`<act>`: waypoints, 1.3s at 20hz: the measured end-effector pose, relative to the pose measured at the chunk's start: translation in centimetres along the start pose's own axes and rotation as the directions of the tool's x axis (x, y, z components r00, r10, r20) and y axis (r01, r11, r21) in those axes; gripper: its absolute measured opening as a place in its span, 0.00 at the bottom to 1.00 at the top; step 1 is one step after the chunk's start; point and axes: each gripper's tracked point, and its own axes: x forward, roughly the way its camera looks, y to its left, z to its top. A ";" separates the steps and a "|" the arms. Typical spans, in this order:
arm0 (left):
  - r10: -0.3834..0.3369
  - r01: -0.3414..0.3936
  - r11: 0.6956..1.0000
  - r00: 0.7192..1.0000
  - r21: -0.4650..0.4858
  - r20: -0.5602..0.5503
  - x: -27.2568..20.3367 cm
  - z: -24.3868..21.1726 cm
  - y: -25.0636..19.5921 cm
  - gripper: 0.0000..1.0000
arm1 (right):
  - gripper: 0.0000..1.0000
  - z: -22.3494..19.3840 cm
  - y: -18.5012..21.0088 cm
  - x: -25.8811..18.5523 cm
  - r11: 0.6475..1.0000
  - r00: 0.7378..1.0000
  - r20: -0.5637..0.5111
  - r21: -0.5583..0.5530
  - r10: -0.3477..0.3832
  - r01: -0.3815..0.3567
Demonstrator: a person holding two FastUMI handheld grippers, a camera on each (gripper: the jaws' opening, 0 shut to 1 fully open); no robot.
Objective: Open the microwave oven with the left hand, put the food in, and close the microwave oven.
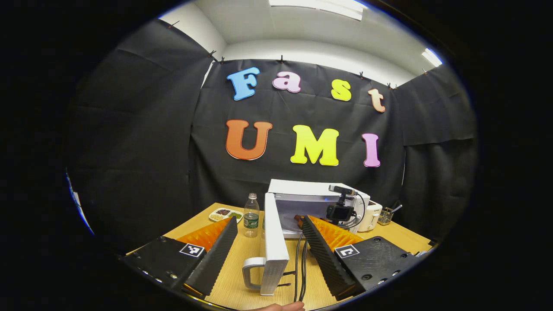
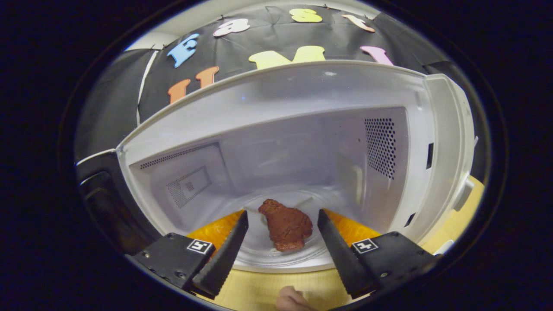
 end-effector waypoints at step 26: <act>0.033 -0.032 0.998 0.999 0.060 -0.004 -0.6 -5.9 6.9 0.94 | 0.89 12.8 -5.8 -37.2 0.984 0.956 0.281 -0.175 0.084 -0.036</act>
